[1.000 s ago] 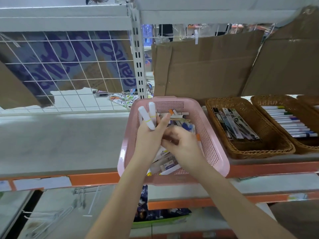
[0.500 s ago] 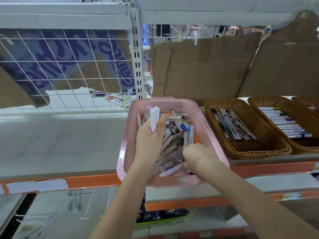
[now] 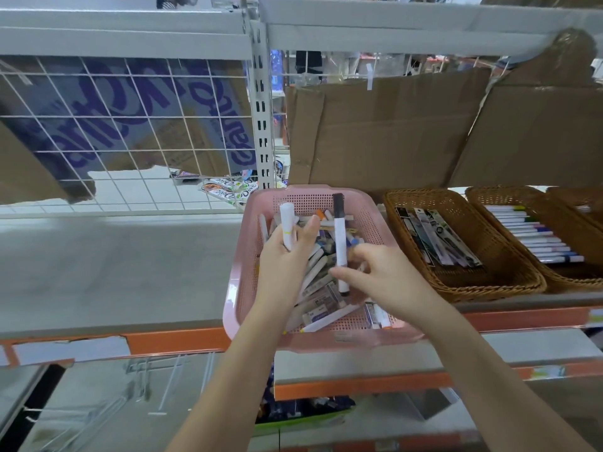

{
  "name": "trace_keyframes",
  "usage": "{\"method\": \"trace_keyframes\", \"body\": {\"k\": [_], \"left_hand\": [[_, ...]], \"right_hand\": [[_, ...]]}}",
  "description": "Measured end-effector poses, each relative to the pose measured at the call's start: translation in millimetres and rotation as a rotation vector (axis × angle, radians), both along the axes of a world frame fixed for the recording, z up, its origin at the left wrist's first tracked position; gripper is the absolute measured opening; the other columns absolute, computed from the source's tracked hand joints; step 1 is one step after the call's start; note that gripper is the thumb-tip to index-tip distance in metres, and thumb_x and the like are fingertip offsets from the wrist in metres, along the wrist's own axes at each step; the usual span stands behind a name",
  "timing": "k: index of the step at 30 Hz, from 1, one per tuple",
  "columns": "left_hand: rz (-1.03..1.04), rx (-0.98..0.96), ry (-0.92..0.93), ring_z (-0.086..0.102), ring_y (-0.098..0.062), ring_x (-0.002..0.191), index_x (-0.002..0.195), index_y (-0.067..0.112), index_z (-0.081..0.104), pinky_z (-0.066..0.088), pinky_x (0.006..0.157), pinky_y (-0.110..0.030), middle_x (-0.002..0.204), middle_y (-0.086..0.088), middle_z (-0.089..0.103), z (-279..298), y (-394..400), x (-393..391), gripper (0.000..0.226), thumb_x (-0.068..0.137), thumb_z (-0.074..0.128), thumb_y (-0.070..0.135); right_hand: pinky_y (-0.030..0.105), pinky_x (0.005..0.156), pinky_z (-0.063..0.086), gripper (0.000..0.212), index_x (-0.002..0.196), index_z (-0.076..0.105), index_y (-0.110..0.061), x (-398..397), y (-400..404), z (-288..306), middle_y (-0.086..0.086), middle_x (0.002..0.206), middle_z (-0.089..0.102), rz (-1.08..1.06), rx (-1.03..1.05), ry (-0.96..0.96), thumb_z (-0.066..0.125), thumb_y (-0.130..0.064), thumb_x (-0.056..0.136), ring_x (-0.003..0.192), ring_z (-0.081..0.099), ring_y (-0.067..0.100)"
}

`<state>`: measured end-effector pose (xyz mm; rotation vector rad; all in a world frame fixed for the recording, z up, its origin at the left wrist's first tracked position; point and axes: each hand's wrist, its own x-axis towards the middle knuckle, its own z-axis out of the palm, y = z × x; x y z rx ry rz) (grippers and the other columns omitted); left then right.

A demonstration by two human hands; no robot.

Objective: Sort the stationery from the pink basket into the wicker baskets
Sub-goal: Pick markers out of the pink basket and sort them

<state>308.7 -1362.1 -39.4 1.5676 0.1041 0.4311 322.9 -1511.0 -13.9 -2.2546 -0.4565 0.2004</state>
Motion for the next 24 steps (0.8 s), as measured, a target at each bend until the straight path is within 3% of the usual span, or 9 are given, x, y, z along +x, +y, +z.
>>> {"method": "trace_keyframes", "body": {"k": [2, 5, 8, 10, 13, 17, 20, 24], "left_hand": [[-0.026, -0.007, -0.038, 0.036, 0.0, 0.046, 0.065, 0.023, 0.041, 0.031, 0.044, -0.009, 0.05, 0.014, 0.038, -0.2, -2.7, -0.4, 0.041, 0.082, 0.061, 0.055], [-0.036, -0.024, -0.075, 0.051, 0.006, 0.051, 0.068, 0.027, 0.053, 0.039, 0.048, -0.007, 0.054, 0.018, 0.054, -1.0, -7.6, 0.4, 0.023, 0.084, 0.068, 0.035], [0.009, 0.022, -0.058, 0.05, 0.003, 0.051, 0.062, 0.031, 0.055, 0.039, 0.05, -0.012, 0.053, 0.017, 0.054, -5.5, -5.5, 1.1, 0.028, 0.086, 0.067, 0.027], [0.048, 0.074, -0.045, 0.047, 0.0, 0.052, 0.063, 0.025, 0.052, 0.037, 0.052, -0.017, 0.052, 0.015, 0.052, -7.3, -2.3, 1.2, 0.029, 0.089, 0.063, 0.03], [0.095, 0.145, -0.037, 0.043, 0.001, 0.048, 0.064, 0.012, 0.047, 0.035, 0.048, -0.011, 0.049, 0.013, 0.049, -5.9, 0.1, -0.4, 0.038, 0.091, 0.059, 0.036], [0.04, 0.077, -0.059, 0.043, 0.0, 0.043, 0.069, -0.008, 0.048, 0.036, 0.043, -0.008, 0.044, 0.008, 0.047, -0.7, -3.1, -5.6, 0.047, 0.093, 0.057, 0.032], [0.033, 0.097, -0.065, 0.037, -0.005, 0.044, 0.068, -0.008, 0.045, 0.034, 0.044, -0.011, 0.042, 0.007, 0.041, 1.2, -4.0, -8.1, 0.051, 0.093, 0.056, 0.035], [0.031, 0.081, -0.063, 0.039, -0.009, 0.047, 0.066, -0.001, 0.046, 0.035, 0.047, -0.014, 0.044, 0.007, 0.042, 1.0, -3.1, -8.4, 0.046, 0.093, 0.057, 0.034]], "right_hand": [[0.012, 0.058, 0.05, 0.007, 0.081, 0.063, -0.026, -8.1, 11.9, -2.2, -0.008, 0.075, 0.066, 0.005, 0.08, -0.044, 0.067, -0.03, 0.086, 0.066, 0.063, 0.0], [0.011, 0.066, 0.046, 0.006, 0.087, 0.063, -0.016, -15.0, 27.6, -9.1, -0.006, 0.083, 0.063, 0.104, -0.015, -0.181, 0.066, -0.021, 0.086, 0.069, 0.058, 0.002], [0.015, 0.073, 0.044, 0.014, 0.097, 0.065, -0.01, -16.1, 35.1, -15.9, 0.001, 0.093, 0.065, 0.18, -0.09, -0.252, 0.066, -0.017, 0.085, 0.078, 0.057, 0.007], [0.018, 0.074, 0.045, 0.018, 0.102, 0.067, -0.013, -11.7, 32.4, -18.5, 0.0, 0.096, 0.066, 0.237, -0.138, -0.218, 0.066, -0.02, 0.085, 0.082, 0.058, 0.008], [0.018, 0.08, 0.044, 0.021, 0.109, 0.067, -0.02, 7.8, 11.6, -23.2, -0.005, 0.103, 0.064, 0.236, -0.318, -0.236, 0.063, -0.022, 0.089, 0.092, 0.057, 0.009], [0.033, 0.094, 0.046, 0.033, 0.119, 0.062, -0.02, 42.1, -12.9, -32.4, 0.002, 0.122, 0.059, 0.158, -0.658, -0.278, 0.053, -0.004, 0.091, 0.11, 0.056, 0.019], [0.035, 0.091, 0.047, 0.033, 0.121, 0.06, -0.016, 56.3, -11.4, -37.6, 0.006, 0.123, 0.057, 0.223, -0.773, -0.282, 0.051, -0.006, 0.091, 0.111, 0.056, 0.025], [0.039, 0.091, 0.049, 0.041, 0.125, 0.058, -0.018, 65.1, 4.6, -44.3, 0.005, 0.129, 0.05, 0.4, -0.972, -0.401, 0.063, -0.012, 0.085, 0.116, 0.05, 0.027]]}}
